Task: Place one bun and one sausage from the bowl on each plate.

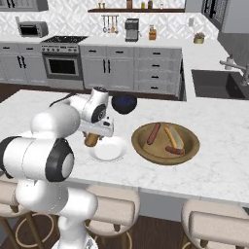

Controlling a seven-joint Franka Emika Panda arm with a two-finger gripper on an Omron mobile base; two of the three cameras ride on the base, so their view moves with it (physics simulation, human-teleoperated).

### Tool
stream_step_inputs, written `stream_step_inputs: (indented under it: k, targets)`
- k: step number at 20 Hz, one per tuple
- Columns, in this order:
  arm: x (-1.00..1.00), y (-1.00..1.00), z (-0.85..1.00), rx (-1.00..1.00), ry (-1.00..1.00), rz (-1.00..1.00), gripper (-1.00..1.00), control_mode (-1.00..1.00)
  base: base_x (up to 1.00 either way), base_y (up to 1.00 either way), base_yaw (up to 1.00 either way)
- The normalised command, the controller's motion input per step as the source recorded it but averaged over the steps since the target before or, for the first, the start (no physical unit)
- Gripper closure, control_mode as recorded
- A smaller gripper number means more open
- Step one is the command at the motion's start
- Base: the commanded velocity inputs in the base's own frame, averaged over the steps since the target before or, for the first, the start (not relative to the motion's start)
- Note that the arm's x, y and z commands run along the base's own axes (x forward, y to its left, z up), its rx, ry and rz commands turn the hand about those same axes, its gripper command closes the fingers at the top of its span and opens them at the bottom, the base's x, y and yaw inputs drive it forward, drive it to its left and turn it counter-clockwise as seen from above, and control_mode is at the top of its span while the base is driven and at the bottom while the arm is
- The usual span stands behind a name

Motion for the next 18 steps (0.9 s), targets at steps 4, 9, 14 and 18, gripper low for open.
stream_step_inputs:
  k: [4, 9, 14, 18]
  targets:
    - [-0.06, 1.0, 0.0, 0.0, 0.01, 0.03, 1.0, -1.0, 0.0, 0.0, 0.0]
    - [-0.09, 1.0, 0.02, 0.0, 0.05, 0.11, 1.0, -1.0, 0.0, 0.0, 0.0]
    - [-0.05, 1.0, 0.0, 0.0, 0.06, 0.16, 1.0, -1.0, 0.0, 0.0, 0.0]
    - [0.0, 1.0, 0.0, -0.03, 0.08, 0.12, 1.0, -1.0, 0.0, 0.0, 0.0]
